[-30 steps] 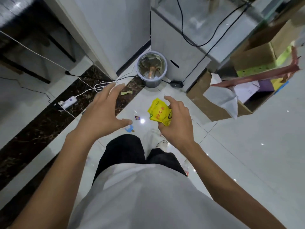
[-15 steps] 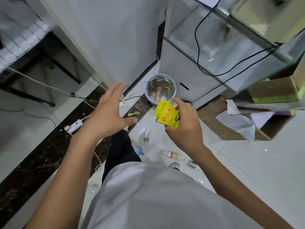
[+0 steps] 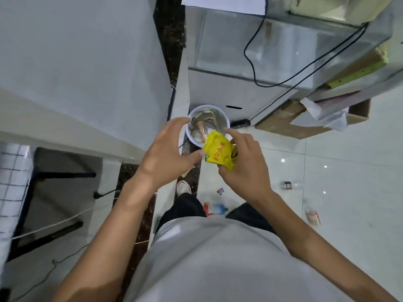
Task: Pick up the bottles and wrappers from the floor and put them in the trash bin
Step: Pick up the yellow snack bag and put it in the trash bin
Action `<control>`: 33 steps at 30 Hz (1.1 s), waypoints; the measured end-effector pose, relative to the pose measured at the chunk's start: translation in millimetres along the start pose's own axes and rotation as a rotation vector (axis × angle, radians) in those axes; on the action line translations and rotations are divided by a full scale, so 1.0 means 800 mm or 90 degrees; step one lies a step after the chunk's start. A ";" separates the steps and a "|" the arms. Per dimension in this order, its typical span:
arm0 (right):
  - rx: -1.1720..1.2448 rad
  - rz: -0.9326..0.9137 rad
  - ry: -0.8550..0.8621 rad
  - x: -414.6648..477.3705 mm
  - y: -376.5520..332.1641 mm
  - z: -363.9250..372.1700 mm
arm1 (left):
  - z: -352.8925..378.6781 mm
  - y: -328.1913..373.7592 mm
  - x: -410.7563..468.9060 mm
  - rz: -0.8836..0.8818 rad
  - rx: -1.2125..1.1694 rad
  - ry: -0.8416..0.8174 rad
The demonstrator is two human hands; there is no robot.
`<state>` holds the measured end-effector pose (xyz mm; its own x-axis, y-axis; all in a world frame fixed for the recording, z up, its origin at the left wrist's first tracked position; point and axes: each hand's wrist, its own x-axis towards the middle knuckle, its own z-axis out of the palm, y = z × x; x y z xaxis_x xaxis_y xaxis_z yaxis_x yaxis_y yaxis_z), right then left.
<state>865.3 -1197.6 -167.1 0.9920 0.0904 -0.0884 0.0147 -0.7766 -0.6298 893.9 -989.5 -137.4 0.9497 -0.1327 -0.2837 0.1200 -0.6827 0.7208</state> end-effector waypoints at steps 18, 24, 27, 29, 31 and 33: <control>-0.001 0.106 0.064 -0.003 0.039 0.013 | -0.011 -0.046 0.044 0.007 0.101 -0.106; 0.030 0.085 0.048 0.045 0.096 0.057 | 0.069 -0.083 0.092 -0.020 0.145 -0.082; 0.042 0.065 0.047 0.091 0.145 0.105 | 0.125 -0.129 0.135 -0.033 0.173 -0.056; 0.048 0.048 0.042 0.120 0.204 0.164 | 0.181 -0.184 0.175 -0.068 0.171 -0.040; 0.055 0.044 0.045 0.135 0.225 0.177 | 0.196 -0.199 0.187 -0.074 0.159 -0.024; 0.069 0.043 0.042 0.159 0.279 0.228 | 0.240 -0.248 0.221 -0.081 0.153 0.001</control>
<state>972.0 -1245.2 -459.8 0.9964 -0.0032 -0.0844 -0.0620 -0.7071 -0.7044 982.7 -1015.5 -451.5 0.9316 -0.0337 -0.3618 0.1669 -0.8448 0.5084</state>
